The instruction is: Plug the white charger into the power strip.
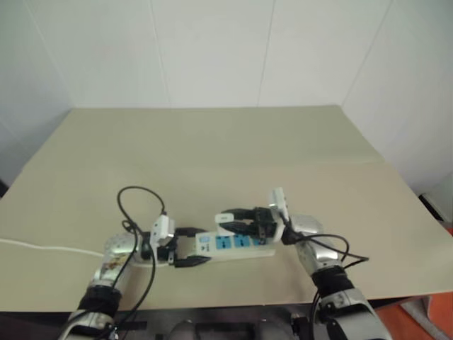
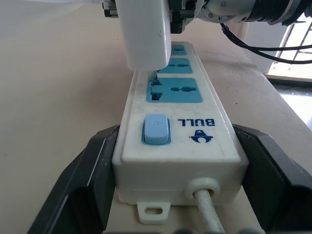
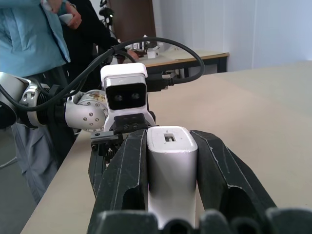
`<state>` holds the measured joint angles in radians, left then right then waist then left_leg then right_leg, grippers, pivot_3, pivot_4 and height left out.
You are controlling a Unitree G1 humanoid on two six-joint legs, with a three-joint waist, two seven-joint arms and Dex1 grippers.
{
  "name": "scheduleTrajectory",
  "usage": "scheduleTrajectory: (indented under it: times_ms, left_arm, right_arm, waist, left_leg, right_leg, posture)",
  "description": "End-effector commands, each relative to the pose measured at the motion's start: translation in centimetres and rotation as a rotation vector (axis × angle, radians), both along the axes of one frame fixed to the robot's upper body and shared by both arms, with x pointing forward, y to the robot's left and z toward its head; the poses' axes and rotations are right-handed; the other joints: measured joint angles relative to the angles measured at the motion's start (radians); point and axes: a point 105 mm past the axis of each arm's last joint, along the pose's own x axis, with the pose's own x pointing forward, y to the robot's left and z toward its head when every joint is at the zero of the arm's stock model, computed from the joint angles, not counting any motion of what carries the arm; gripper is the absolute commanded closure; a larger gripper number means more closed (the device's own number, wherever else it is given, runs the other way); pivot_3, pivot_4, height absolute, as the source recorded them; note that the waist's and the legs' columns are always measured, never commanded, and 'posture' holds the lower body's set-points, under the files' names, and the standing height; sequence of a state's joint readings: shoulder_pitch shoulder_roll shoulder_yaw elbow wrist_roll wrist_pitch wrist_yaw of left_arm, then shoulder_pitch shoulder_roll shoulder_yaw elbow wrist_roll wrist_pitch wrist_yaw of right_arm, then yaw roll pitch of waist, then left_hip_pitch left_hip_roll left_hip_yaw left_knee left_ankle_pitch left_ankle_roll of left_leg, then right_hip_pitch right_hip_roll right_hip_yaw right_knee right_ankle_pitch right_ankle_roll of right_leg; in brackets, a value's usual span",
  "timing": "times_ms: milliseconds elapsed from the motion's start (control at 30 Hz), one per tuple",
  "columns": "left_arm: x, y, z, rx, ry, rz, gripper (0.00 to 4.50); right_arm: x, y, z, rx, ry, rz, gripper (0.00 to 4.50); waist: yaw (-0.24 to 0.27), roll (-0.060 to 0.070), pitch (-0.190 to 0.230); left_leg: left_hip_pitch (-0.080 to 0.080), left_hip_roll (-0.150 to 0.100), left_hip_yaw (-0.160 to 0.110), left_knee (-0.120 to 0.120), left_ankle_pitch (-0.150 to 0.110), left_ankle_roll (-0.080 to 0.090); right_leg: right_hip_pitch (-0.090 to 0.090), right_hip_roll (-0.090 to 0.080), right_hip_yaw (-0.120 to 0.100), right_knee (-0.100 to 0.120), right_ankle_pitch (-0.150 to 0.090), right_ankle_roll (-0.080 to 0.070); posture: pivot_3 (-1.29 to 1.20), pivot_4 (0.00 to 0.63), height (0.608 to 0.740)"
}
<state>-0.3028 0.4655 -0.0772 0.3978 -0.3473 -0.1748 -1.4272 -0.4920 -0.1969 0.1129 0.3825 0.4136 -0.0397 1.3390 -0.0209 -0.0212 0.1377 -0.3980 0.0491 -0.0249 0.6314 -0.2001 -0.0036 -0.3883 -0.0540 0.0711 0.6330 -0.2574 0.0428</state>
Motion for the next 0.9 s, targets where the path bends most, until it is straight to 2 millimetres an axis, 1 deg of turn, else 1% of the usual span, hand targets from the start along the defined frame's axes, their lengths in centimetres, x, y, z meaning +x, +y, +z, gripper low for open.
scheduleTrajectory:
  times_ms: [33, 233, 367, 633, 900]
  left_arm:
    - [0.1, 0.4, 0.5, 0.014, -0.024, 0.006, 1.25]
    - [0.1, 0.2, 0.6, 0.009, -0.027, -0.005, 1.25]
    - [0.0, 0.2, 0.7, 0.005, -0.027, -0.009, 1.25]
    - [-0.1, 0.4, 0.7, 0.007, -0.023, -0.010, 1.25]
    - [-0.2, 0.3, 0.6, 0.005, -0.022, -0.010, 1.25]
  right_arm:
    - [0.0, 0.6, 0.8, 0.014, -0.050, 0.023, 3.35]
    - [0.1, 1.2, 0.5, 0.012, -0.049, 0.040, 3.35]
    - [0.1, 1.2, 0.1, 0.000, -0.043, 0.049, 3.35]
    - [0.2, 0.2, -1.1, -0.050, -0.024, 0.055, 3.35]
    - [0.7, -0.9, -1.4, -0.066, -0.013, 0.034, 3.35]
  waist:
    - [0.000, 0.000, 0.000]
    - [0.000, 0.000, 0.000]
    - [-0.001, 0.000, 0.000]
    - [-0.001, 0.000, 0.000]
    - [0.000, 0.000, 0.000]
  left_leg:
    - [0.000, 0.000, 0.000, 0.000, 0.000, 0.000]
    - [0.000, 0.000, 0.000, 0.000, 0.000, 0.000]
    - [0.000, 0.000, 0.000, 0.000, 0.000, 0.000]
    - [0.000, 0.000, 0.000, 0.000, 0.000, 0.000]
    - [0.000, 0.000, 0.000, -0.001, 0.000, 0.000]
  right_leg:
    - [0.000, 0.000, 0.000, 0.000, 0.000, 0.000]
    - [0.000, 0.000, 0.000, 0.000, 0.000, 0.000]
    - [0.000, 0.000, 0.000, 0.000, 0.000, 0.000]
    - [0.000, 0.000, 0.000, 0.000, 0.000, 0.000]
    - [0.000, 0.000, 0.000, 0.000, 0.000, 0.000]
  posture:
    - [0.00, 0.150, 0.740]
    - [0.00, 0.150, 0.740]
    - [0.00, 0.150, 0.740]
    - [0.00, 0.150, 0.740]
    - [0.00, 0.150, 0.740]
